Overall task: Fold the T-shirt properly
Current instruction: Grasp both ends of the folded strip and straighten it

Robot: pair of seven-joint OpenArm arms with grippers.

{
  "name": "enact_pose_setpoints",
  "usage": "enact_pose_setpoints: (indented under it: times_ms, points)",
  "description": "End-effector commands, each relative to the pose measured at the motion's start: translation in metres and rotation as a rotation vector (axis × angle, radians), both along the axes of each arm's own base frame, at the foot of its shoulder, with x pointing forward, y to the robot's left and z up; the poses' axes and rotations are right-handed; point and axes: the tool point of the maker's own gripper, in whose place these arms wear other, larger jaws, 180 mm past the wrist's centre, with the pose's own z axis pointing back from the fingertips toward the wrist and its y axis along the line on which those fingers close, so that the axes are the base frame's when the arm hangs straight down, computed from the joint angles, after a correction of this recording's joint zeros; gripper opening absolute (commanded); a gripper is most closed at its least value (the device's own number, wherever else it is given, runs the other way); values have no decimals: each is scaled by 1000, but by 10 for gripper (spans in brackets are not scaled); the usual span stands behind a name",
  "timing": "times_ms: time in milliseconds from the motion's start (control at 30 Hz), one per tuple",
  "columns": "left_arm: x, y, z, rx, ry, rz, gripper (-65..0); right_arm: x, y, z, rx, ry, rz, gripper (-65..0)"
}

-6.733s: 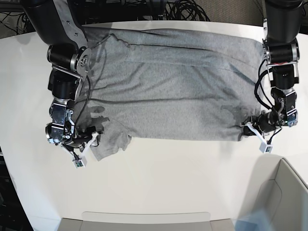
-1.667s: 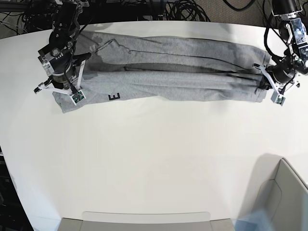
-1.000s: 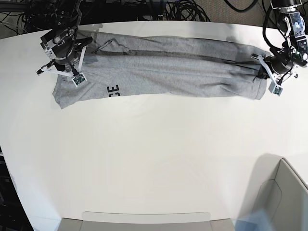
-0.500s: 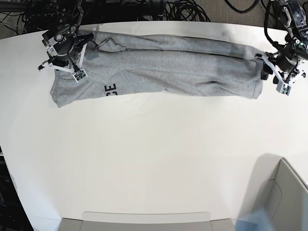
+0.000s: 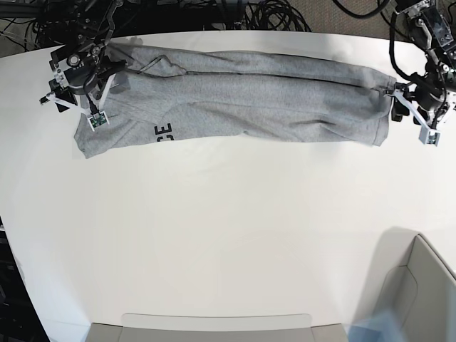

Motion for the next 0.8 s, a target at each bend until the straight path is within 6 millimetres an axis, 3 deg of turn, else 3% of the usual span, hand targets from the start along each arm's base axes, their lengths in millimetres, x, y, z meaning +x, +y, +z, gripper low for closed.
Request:
enact_pose_setpoints:
  times_ms: [0, 233, 400, 633, 767]
  points:
    - [2, 6, 8, 26, -11, -6, -302, 3, -3, 7, -21, -12, 11, -282]
    - [-10, 9, -16, -24, 52, 26, -302, 1, -4, 5, -22, -5, 12, -282]
    - [-10, -9, -32, -54, 101, -26, -302, 2, -2, 5, -21, -5, 18, -282]
    - [-10, -14, -47, -101, 107, -6, -302, 1, -4, 5, -24, -5, 16, -282]
    - [-11, -22, -73, -170, 144, 7, -302, 2, -4, 5, -24, -6, 19, -282]
